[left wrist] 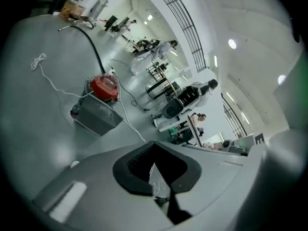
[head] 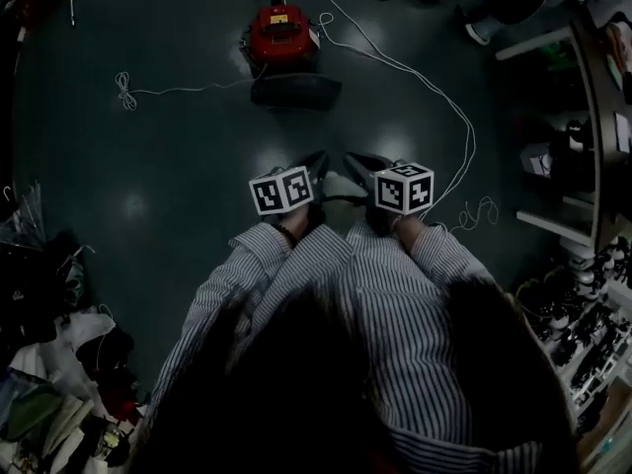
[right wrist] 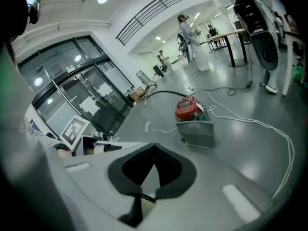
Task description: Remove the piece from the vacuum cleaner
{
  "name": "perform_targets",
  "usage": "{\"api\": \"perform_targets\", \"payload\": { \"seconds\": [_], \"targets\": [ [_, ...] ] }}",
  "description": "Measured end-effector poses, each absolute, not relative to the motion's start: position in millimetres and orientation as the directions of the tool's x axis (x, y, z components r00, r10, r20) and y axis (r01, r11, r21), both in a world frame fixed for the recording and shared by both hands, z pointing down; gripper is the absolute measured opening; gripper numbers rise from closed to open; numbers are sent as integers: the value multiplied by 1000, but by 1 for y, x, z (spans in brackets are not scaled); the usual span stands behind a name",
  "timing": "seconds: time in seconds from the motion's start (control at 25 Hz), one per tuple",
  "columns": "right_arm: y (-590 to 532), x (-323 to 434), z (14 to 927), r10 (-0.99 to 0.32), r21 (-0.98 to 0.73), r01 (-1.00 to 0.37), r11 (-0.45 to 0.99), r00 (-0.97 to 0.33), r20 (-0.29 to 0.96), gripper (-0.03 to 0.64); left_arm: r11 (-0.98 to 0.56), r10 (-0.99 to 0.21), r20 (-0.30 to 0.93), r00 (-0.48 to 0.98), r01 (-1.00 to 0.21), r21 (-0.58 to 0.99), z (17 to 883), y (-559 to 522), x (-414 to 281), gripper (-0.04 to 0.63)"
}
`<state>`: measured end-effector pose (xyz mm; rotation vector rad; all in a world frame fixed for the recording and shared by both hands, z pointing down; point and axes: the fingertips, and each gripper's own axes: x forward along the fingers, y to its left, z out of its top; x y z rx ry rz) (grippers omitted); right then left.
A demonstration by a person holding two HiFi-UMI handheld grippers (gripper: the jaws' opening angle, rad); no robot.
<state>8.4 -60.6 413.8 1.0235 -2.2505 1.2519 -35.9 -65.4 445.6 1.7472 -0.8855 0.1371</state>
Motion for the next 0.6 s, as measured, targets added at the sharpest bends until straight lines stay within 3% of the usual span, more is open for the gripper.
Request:
{"api": "perform_targets", "payload": {
  "seconds": [0.2, 0.6],
  "targets": [
    [-73, -15, 428, -314, -596, -708, 378, -704, 637, 2, 20, -524, 532, 666, -614, 789, 465, -68, -53, 2],
    [-61, -27, 527, -151, -672, -687, 277, -722, 676, 2, 78, -398, 650, 647, -683, 727, 560, -54, -36, 2]
  ]
}}
